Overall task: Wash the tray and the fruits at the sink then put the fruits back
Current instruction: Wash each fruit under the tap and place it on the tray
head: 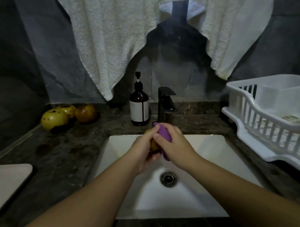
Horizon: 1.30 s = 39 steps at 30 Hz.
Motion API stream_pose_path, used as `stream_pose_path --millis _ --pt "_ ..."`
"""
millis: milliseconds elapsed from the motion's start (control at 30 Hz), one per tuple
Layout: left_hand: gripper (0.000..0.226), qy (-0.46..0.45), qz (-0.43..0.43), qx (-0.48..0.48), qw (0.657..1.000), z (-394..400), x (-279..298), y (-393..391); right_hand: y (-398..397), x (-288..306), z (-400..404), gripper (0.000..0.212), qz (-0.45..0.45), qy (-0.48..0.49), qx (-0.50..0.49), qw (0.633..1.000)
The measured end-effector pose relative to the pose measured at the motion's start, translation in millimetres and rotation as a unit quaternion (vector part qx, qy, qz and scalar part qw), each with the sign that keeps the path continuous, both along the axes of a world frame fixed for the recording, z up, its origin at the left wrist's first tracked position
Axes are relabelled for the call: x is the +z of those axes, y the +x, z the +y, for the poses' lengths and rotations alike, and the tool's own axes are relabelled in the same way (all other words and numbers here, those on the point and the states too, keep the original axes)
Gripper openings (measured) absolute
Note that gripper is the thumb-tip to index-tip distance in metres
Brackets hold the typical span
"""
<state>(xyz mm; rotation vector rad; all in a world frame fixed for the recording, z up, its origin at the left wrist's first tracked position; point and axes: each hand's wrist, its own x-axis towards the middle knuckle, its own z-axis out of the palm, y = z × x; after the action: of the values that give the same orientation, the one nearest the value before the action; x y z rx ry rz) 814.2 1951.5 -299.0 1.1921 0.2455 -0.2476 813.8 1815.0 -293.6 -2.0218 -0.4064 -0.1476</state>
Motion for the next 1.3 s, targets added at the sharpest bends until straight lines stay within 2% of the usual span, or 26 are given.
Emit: stream_pose_path --millis 67,133,233,300,367,400,567,700,867,1000,1133,1233,1300 --pt "0.066 -0.036 -0.021 -0.007 0.999 2.5 4.0 -2.5 -3.1 -3.7 -2.1 0.055 -0.032 -0.030 0.011 0.999" --pt "0.075 -0.053 -0.032 -0.005 0.998 3.7 8.1 -3.7 -3.2 0.3 -5.5 0.047 -0.047 -0.002 0.006 0.999" --pt "0.070 -0.079 -0.024 -0.029 0.996 3.3 11.2 -6.1 -3.4 8.6 -9.1 0.037 -0.005 0.098 -0.001 0.995" --pt "0.067 -0.094 -0.022 -0.069 0.993 2.4 10.9 -8.4 -7.6 6.7 -8.8 0.038 -0.036 0.050 -0.009 0.998" --pt "0.066 -0.088 -0.025 -0.085 0.992 2.9 10.1 -10.6 -13.3 1.8 -6.9 0.042 -0.088 -0.023 -0.013 0.996" --pt "0.066 -0.080 -0.030 -0.080 0.993 3.8 10.1 -10.8 -14.3 0.8 -6.3 0.043 -0.099 -0.030 -0.009 0.995" --pt "0.068 -0.042 -0.043 -0.045 0.997 4.8 11.4 -7.2 -7.7 8.3 -9.7 0.036 -0.022 0.090 0.002 0.996" --pt "0.069 -0.027 -0.029 -0.052 0.998 0.4 9.1 -8.1 -11.0 0.9 -8.2 0.043 -0.076 0.007 -0.002 0.997" --pt "0.076 -0.048 -0.067 -0.030 0.996 5.2 11.3 -7.4 -5.3 3.7 -7.5 0.031 -0.007 0.116 0.009 0.993" --pt "0.072 0.011 -0.062 -0.070 0.996 4.3 10.0 -10.6 -10.8 -2.5 -5.4 0.038 -0.054 0.037 -0.008 0.998" --pt "0.074 -0.032 -0.075 -0.022 0.996 4.8 12.1 -7.6 -6.3 2.5 -7.7 0.033 -0.022 0.103 -0.006 0.994" --pt "0.073 -0.032 -0.056 -0.049 0.997 1.8 10.0 -8.4 -10.5 -1.0 -6.7 0.040 -0.064 0.039 -0.022 0.997" --pt "0.069 -0.014 -0.065 -0.041 0.997 4.1 9.4 -7.4 -10.5 -1.4 -6.1 0.041 -0.065 0.036 -0.014 0.997"
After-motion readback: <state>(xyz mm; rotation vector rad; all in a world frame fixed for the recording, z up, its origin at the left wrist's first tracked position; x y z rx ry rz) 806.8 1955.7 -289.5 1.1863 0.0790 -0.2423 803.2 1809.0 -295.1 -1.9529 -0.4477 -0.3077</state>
